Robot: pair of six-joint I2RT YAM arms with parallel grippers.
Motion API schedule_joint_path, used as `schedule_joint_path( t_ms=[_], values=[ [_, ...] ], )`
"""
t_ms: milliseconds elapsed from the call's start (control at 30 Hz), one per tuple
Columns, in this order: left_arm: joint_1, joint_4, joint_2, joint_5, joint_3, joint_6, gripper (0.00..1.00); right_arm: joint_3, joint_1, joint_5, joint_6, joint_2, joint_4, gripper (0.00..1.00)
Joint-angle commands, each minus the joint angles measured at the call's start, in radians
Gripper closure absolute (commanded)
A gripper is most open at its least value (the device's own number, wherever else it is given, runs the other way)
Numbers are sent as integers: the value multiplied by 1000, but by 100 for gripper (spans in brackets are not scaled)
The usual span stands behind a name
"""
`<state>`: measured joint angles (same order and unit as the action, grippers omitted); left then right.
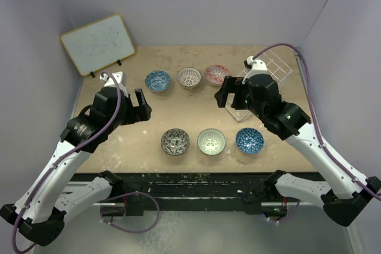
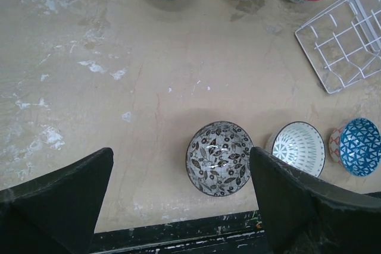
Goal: Load the bowls into the dish rack
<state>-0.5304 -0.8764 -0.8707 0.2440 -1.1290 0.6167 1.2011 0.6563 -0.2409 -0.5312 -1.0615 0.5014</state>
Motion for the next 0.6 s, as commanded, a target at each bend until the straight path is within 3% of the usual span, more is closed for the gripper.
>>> schedule_joint_path(
  t_ms=[0,233,333,567],
  values=[
    [6,58,7,2,-27,-37,1,40,5,-62,-6,31,17,0],
    [6,131,84,-55,38,-126,1,51,5,-87,-27,17,55,0],
    [6,246,143,-230,119,-199,1,57,4,-93,-28,22,73,0],
    [-2,292,109,-354,209,-138,1,37,-14,-73,-21,32,117,0]
  ],
)
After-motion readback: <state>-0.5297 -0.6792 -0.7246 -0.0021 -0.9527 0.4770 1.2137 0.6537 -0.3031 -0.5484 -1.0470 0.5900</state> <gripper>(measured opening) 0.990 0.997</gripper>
